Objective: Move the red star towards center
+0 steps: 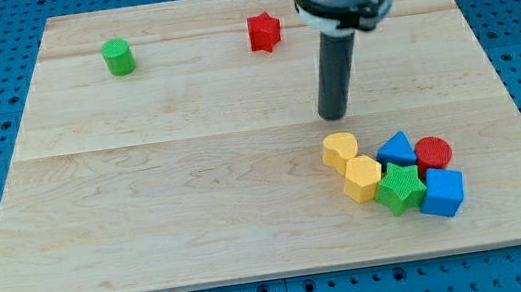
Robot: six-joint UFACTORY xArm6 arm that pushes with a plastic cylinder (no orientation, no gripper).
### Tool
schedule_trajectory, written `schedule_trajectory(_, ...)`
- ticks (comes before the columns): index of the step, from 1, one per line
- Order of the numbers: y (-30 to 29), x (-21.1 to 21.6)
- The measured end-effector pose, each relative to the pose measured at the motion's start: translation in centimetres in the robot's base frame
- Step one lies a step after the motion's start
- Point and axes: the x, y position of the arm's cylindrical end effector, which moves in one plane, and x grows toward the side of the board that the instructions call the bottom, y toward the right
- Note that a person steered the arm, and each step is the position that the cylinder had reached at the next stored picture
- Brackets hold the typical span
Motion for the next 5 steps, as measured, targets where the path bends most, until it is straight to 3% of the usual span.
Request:
schedule_trajectory(2,0.2,-10.6)
schedule_trajectory(4,-3.2,-15.5)
schedule_trajectory(5,-5.6,-15.6)
